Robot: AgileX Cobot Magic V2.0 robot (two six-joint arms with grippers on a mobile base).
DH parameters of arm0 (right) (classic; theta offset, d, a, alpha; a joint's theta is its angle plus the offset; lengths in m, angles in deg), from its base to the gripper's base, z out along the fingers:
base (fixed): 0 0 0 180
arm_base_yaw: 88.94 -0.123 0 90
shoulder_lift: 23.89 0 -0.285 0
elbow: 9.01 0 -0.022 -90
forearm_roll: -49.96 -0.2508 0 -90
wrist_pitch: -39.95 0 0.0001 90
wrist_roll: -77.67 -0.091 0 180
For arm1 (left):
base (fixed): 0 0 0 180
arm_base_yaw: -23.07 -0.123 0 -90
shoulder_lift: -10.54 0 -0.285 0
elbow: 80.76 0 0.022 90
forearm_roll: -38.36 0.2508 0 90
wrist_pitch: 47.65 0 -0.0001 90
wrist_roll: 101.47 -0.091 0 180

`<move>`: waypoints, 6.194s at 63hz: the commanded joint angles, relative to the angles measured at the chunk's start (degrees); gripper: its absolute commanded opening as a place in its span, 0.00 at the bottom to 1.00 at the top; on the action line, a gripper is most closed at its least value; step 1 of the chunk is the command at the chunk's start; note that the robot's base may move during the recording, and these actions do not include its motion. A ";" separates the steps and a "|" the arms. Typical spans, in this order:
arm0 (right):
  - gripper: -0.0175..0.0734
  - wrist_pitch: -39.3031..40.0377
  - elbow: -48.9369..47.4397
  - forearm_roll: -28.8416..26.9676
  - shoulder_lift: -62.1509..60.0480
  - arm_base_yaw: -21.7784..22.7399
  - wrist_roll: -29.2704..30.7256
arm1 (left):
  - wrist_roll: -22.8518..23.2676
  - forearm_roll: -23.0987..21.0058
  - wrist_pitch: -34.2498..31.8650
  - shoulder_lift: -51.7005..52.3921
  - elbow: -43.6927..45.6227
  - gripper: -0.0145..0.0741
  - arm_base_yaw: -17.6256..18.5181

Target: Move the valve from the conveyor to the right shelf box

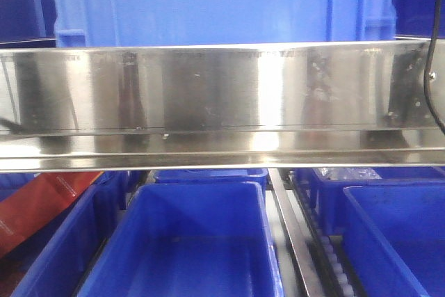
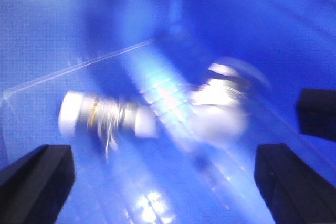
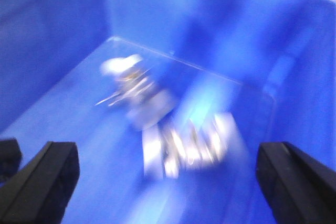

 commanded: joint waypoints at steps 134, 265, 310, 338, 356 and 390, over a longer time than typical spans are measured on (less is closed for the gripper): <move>0.02 26.24 83.60 1.08 -84.64 0.14 0.19 | 5.14 5.45 -26.22 98.65 -87.60 0.04 -4.48; 0.02 27.08 83.60 1.08 -84.64 0.14 0.19 | 9.53 12.72 -39.41 102.14 -105.37 0.04 -23.08; 0.02 31.38 89.46 -1.30 -88.20 19.65 0.11 | 9.53 12.72 -39.41 102.14 -105.37 0.04 -23.08; 0.02 38.93 106.14 -3.28 -99.39 24.03 0.11 | 9.53 12.72 -39.41 102.14 -105.37 0.04 -23.08; 0.02 38.10 106.14 -2.05 -99.39 24.03 0.11 | 9.53 12.72 -39.78 102.14 -105.37 0.04 -23.08; 0.02 38.25 106.14 -2.07 -99.39 24.03 0.11 | 9.53 12.72 -39.78 102.14 -105.37 0.04 -23.08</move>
